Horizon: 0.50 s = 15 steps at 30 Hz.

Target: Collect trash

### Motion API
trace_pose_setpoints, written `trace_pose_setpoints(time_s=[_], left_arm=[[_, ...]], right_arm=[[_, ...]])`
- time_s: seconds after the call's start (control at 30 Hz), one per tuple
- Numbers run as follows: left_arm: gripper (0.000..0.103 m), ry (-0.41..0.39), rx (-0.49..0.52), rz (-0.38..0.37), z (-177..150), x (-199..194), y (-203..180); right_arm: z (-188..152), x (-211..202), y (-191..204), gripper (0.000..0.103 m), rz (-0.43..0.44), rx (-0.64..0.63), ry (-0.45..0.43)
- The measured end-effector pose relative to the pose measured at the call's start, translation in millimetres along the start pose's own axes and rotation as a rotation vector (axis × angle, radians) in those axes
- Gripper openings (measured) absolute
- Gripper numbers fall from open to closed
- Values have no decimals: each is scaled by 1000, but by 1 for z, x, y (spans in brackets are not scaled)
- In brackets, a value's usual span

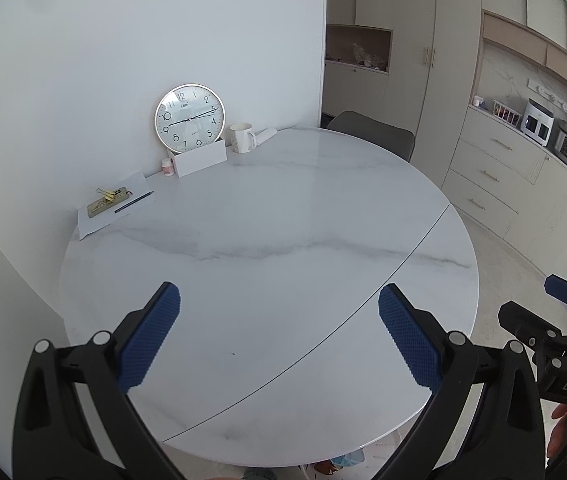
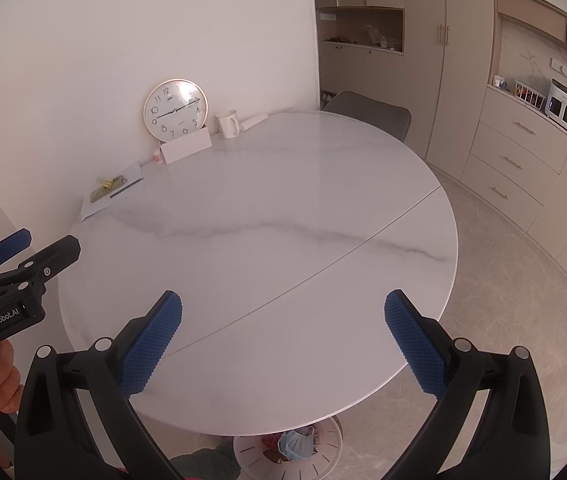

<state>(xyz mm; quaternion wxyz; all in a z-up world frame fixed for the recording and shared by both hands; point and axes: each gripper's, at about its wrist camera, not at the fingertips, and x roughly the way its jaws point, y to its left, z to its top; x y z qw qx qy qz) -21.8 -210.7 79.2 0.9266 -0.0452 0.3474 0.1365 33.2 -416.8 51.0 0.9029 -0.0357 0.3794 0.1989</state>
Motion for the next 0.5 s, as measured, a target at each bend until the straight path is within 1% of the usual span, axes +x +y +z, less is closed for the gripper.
trace_pose_setpoints(time_s=[0.1,0.23,0.33,0.5], left_arm=[[95,-4,-9,3,1,0,3],[95,30,-2,-14,0,5,2],[95,30,10,-5,-2,6,-1],[95,29,8,-13,-2,5,-2]], right_arm=[[0,1,0,101,1,1,1],[0,1,0,101,1,1,1],[0,2,0,101,1,-3,2],[-4,4,-1,101,5,0,7]])
